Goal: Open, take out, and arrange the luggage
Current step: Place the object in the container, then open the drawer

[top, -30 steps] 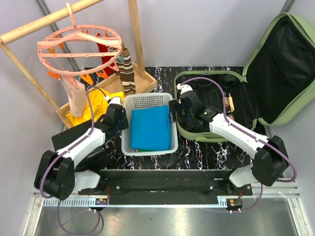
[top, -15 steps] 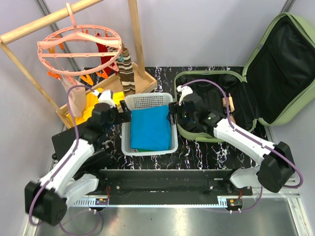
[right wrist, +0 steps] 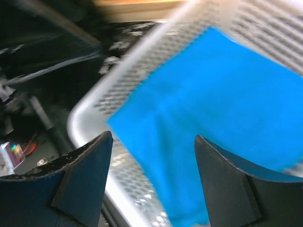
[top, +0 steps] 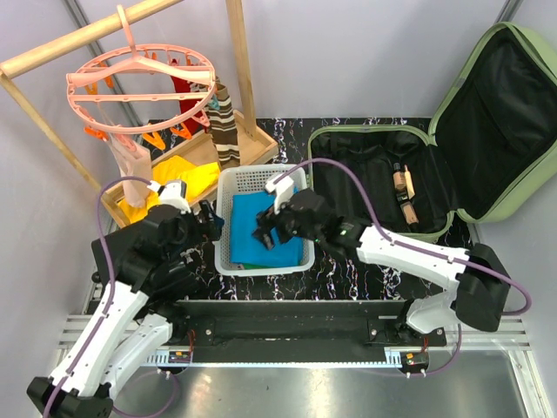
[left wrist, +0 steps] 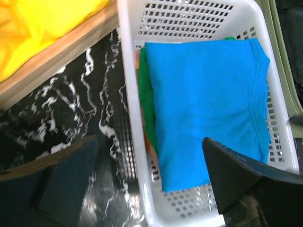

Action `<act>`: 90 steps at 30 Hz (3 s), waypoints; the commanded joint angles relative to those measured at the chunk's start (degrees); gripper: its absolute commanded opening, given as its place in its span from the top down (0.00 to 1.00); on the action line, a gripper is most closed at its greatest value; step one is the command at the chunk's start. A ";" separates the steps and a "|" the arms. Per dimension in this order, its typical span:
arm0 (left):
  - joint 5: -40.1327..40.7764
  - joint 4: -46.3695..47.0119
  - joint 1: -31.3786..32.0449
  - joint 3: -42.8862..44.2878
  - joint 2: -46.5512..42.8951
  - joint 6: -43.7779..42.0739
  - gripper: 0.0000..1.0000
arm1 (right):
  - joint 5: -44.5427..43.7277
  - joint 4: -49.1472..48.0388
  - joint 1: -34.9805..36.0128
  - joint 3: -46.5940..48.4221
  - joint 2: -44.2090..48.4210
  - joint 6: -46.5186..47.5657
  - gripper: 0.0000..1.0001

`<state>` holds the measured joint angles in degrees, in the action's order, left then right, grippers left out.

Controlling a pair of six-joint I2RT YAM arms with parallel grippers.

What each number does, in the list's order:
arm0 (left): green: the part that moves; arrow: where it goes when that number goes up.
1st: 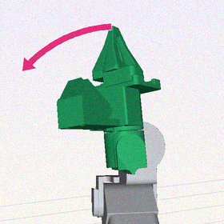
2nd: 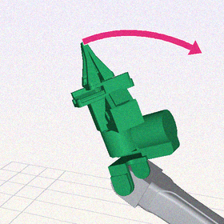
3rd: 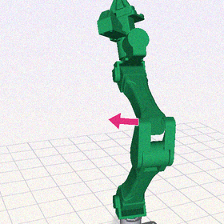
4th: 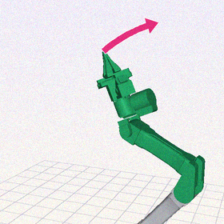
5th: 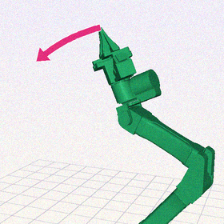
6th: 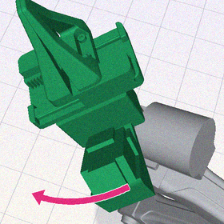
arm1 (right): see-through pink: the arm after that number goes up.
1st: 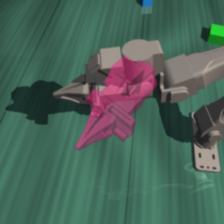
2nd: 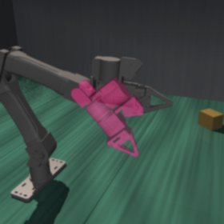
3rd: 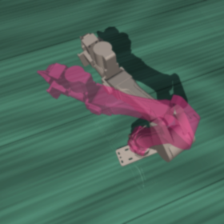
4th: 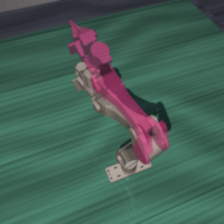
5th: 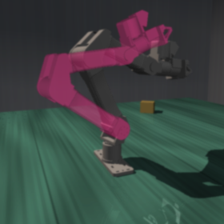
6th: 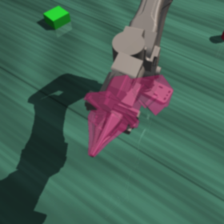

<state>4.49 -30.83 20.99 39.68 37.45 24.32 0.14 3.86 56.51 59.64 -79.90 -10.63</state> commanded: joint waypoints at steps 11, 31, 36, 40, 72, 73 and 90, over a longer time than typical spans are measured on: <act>-6.77 -3.89 -21.85 11.11 1.31 -7.52 0.01 | 2.31 -9.31 14.85 19.71 -21.24 3.26 0.18; 9.57 -3.36 -26.88 8.04 -5.11 -12.63 0.01 | 2.24 -6.94 20.75 30.52 -34.26 8.62 0.17; 8.87 -4.33 -26.44 9.18 -5.28 -12.45 0.01 | -10.76 -0.17 20.22 36.25 -37.96 8.00 0.17; 8.52 -5.12 -26.09 9.89 -5.63 -12.45 0.01 | -13.67 0.27 17.85 36.08 -37.26 6.16 0.19; 10.01 -8.81 -26.35 12.00 -3.10 -6.74 0.01 | -0.85 -10.45 10.19 17.01 -21.97 -2.12 0.18; 10.53 -8.29 -26.96 12.26 -2.30 -7.00 0.01 | -0.32 -10.88 10.63 16.74 -21.88 -1.85 0.18; 6.12 -4.15 -57.91 7.44 -2.72 2.22 0.01 | 5.04 -7.81 13.45 22.63 -27.33 2.90 0.17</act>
<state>7.18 -35.81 -36.29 49.10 39.38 21.93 4.16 -3.57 69.76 79.40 -107.57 -9.78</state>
